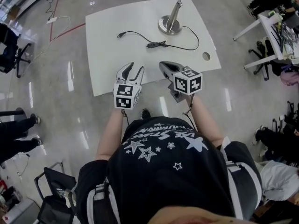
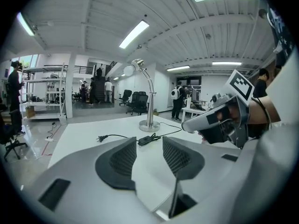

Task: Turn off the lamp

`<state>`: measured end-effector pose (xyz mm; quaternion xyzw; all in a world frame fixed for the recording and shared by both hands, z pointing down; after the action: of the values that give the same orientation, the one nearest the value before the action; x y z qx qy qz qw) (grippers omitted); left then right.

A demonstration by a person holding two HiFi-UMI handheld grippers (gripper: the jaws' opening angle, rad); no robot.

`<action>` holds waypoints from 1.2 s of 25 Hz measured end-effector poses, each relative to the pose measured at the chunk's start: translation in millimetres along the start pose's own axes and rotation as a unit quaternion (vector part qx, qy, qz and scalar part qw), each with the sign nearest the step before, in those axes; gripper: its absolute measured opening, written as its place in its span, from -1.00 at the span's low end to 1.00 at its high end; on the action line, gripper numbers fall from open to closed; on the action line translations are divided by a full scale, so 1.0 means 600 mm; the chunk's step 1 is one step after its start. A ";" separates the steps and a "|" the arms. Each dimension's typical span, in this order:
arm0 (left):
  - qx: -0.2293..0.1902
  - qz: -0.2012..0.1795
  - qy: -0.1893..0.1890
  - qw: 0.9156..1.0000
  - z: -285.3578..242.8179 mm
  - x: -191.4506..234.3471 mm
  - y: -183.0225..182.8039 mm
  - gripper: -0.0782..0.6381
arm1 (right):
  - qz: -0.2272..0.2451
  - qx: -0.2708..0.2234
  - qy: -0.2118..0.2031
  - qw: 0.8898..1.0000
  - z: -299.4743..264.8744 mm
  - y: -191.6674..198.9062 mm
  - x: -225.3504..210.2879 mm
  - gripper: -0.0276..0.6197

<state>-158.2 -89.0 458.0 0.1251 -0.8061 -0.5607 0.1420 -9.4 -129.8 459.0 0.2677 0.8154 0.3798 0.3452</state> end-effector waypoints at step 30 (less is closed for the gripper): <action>-0.020 0.031 -0.035 0.999 0.132 -0.286 0.010 -0.75 | 0.031 -0.032 -0.054 0.998 0.272 0.105 0.009 -0.90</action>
<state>-28.6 43.8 422.2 0.0773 -0.8028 -0.5760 0.1336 123.1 -19.4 430.3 0.3021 0.7740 0.4016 0.3852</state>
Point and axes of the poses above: the fingertips, and each gripper's own axes: z backward along the fingers, x to its left, y out of its underside, the point moved 5 cm from there along z, backward along the fingers, and after that the axes turned 3 degrees about x, right-handed, at the moved point
